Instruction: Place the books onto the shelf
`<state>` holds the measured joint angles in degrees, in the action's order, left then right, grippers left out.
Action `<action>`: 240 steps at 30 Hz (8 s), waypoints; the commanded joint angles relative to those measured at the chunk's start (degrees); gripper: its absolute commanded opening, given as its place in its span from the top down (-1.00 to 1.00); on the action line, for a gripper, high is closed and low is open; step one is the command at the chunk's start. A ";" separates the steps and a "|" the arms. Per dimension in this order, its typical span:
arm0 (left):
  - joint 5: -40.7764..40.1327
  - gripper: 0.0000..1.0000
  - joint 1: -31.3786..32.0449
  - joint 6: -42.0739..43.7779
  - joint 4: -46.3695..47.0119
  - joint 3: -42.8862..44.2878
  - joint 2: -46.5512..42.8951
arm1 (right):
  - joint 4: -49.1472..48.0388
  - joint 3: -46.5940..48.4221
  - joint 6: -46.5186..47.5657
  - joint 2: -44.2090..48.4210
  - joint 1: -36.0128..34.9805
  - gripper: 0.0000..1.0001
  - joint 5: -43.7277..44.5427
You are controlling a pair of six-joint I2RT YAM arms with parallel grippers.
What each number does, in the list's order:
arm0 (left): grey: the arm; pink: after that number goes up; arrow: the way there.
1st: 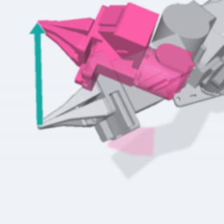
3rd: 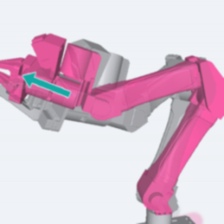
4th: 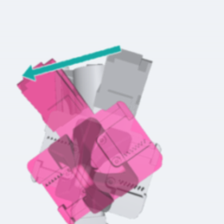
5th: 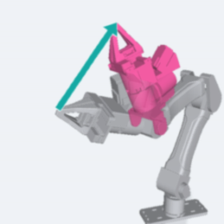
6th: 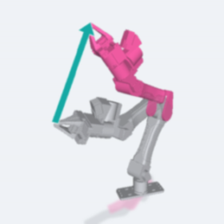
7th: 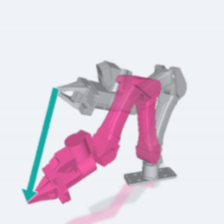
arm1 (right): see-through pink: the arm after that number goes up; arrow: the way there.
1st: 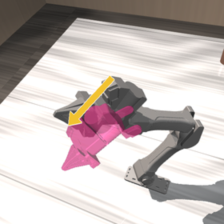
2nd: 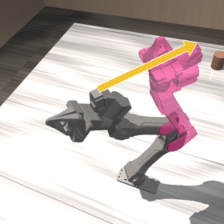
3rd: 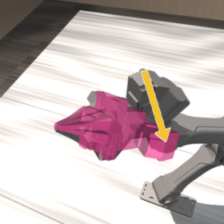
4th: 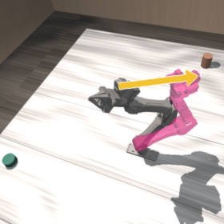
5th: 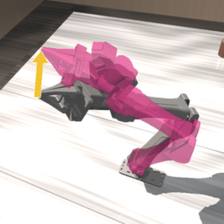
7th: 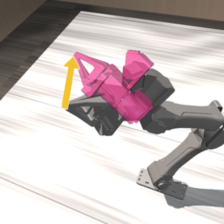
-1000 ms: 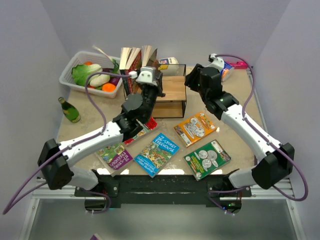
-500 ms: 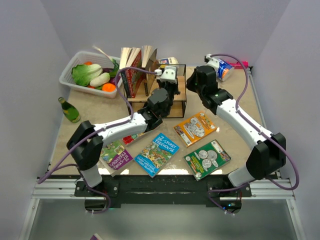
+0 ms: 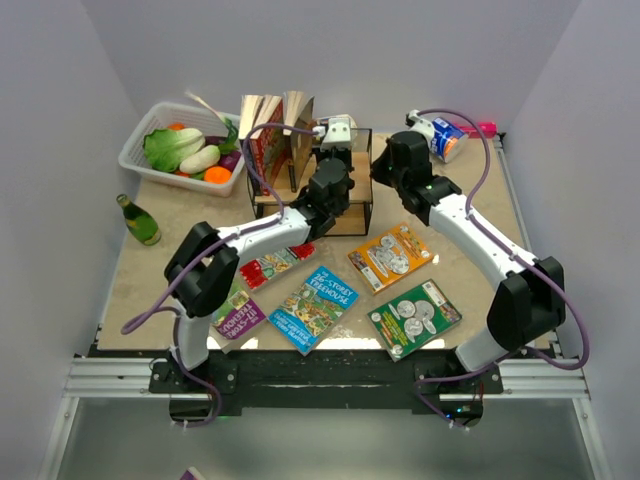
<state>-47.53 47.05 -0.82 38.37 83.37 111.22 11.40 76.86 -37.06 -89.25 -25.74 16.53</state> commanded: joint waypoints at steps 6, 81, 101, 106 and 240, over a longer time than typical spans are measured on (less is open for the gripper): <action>-6.52 1.00 -2.13 2.49 -4.53 10.31 5.50 | -1.99 2.06 -1.00 -0.31 -0.01 1.00 -1.86; -12.68 1.00 -12.94 -10.24 -26.67 0.38 1.10 | -3.31 -0.66 -2.76 -0.31 0.95 1.00 -3.79; -9.77 1.00 -13.30 -14.82 -30.28 3.37 -2.15 | -3.23 -0.48 -3.02 -0.48 0.95 1.00 -4.14; -9.78 1.00 -13.30 -15.70 -31.16 3.20 -2.32 | -3.40 -0.57 -2.93 -0.48 0.95 1.00 -4.14; 40.14 1.00 -17.16 -16.15 70.44 -66.59 -32.03 | -4.54 -2.42 -4.78 0.57 0.86 1.00 -8.45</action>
<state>-9.39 30.72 -19.57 73.17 13.80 81.47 9.39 74.48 -40.38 -89.62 -23.94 10.90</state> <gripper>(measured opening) 0.015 0.007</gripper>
